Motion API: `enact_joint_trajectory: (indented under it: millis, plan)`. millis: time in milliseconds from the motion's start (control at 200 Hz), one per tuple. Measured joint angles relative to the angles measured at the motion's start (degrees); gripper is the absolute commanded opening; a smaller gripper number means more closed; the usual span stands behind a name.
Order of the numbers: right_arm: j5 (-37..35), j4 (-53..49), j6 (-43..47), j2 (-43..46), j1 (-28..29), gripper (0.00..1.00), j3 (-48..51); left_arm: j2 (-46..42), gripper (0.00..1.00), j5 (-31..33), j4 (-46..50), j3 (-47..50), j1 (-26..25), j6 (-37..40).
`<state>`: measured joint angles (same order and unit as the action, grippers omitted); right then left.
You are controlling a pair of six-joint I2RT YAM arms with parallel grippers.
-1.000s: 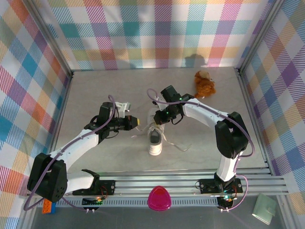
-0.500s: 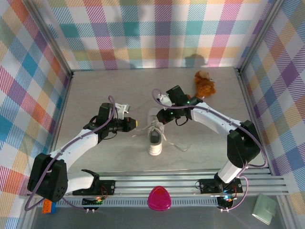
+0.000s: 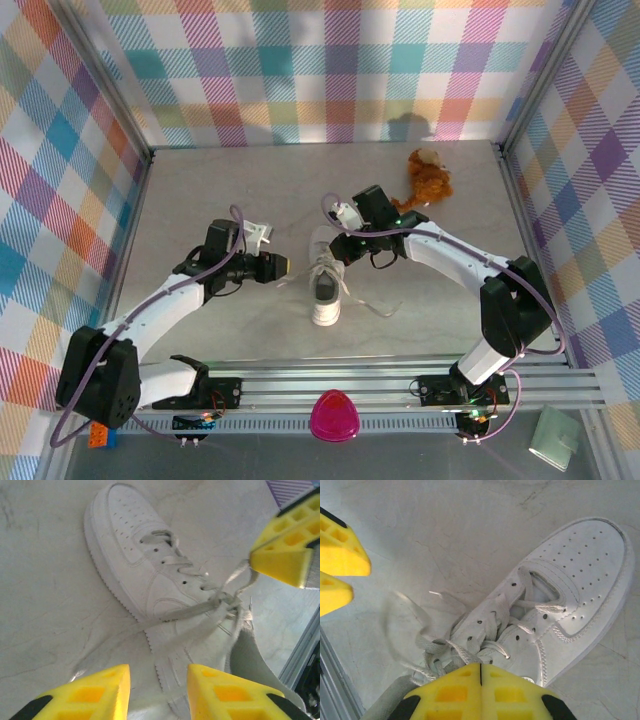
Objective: Tie the shoes
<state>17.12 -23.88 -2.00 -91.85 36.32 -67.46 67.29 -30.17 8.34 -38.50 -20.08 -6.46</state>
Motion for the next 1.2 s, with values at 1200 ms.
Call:
enact_joint_trajectory:
  millis: [1200]
  plan:
    - [19.80,-1.29,4.68,-8.74,-6.36,0.00,-5.42,17.53,0.27,24.94,11.10,-20.26,-26.32,66.42]
